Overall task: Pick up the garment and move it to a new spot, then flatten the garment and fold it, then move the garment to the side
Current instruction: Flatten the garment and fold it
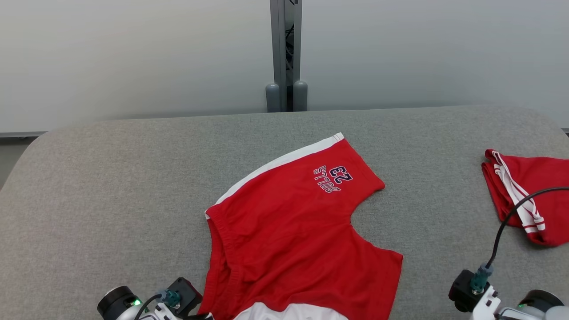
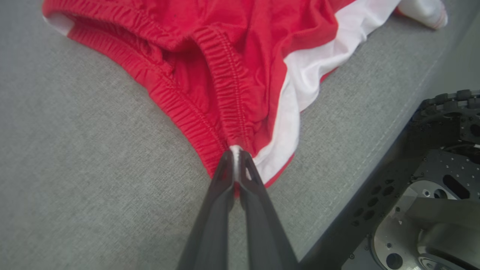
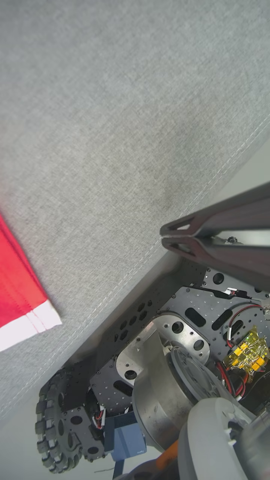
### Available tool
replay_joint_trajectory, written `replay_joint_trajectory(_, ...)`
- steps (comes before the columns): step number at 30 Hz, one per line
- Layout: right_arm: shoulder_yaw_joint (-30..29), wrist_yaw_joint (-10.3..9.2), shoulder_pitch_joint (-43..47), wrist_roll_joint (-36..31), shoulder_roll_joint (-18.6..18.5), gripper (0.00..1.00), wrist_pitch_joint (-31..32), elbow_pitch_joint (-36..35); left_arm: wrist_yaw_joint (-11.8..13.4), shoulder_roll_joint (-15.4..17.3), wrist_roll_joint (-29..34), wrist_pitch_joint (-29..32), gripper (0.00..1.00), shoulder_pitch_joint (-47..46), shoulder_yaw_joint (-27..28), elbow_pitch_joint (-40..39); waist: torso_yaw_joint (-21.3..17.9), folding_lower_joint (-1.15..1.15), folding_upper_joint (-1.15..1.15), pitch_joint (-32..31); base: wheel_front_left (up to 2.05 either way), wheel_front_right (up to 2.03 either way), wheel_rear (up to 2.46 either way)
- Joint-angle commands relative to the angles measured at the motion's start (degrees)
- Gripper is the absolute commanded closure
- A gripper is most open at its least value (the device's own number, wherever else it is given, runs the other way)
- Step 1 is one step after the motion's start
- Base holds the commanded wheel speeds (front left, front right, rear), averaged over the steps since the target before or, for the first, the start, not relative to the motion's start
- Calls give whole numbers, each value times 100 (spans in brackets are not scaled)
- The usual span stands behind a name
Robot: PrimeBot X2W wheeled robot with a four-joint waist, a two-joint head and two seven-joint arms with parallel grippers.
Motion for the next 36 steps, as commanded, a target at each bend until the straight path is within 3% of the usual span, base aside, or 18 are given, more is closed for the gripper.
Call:
replay_joint_trajectory(1, -104, -2, 70, -59, 44, 100, -80, -14, 54, 25, -9, -14, 100, -28, 38, -48, -3, 0, 0, 8, 0, 0, 0)
replay_joint_trajectory(7, -712, -2, 156, -249, 277, 100, -524, 170, 196, 58, -51, -133, 100, -90, 156, -221, -22, 0, 0, 37, 0, 0, 0)
replay_joint_trajectory(8, -850, -2, 155, -308, 347, 83, -653, 191, 215, 54, -50, -139, 100, -95, 166, -234, -27, 0, 0, 42, 0, 0, 0)
replay_joint_trajectory(9, -992, -2, 163, -349, 436, 27, -787, 226, 226, 45, -52, -156, 100, -98, 183, -245, -32, 0, 0, 47, 0, 0, 0)
replay_joint_trajectory(10, -1130, -2, 192, -398, 522, 0, -933, 271, 246, 33, -63, -181, 100, -99, 199, -253, -37, 0, 0, 51, 0, 0, 0)
replay_joint_trajectory(15, -1799, -2, 434, -803, 979, 0, -1801, 419, 326, -51, -105, -286, 100, -79, 261, -241, -47, 0, 0, 63, 0, 0, 0)
replay_joint_trajectory(22, -2191, -2, 1064, -1466, 1505, 0, -2927, 400, 375, -139, -120, -388, 100, -122, 309, -194, -48, 0, 0, 117, 0, 0, 0)
replay_joint_trajectory(29, -2119, -2, 1780, -2416, 1867, 0, -3926, 388, 381, -262, -135, -501, 100, -182, 336, -70, -66, 0, 0, 193, 0, 0, 0)
replay_joint_trajectory(36, -1750, -2, 2078, -3430, 1967, 0, -4437, 594, 332, -350, -143, -593, 100, -214, 328, 82, -86, 0, 0, 252, 0, 0, 0)
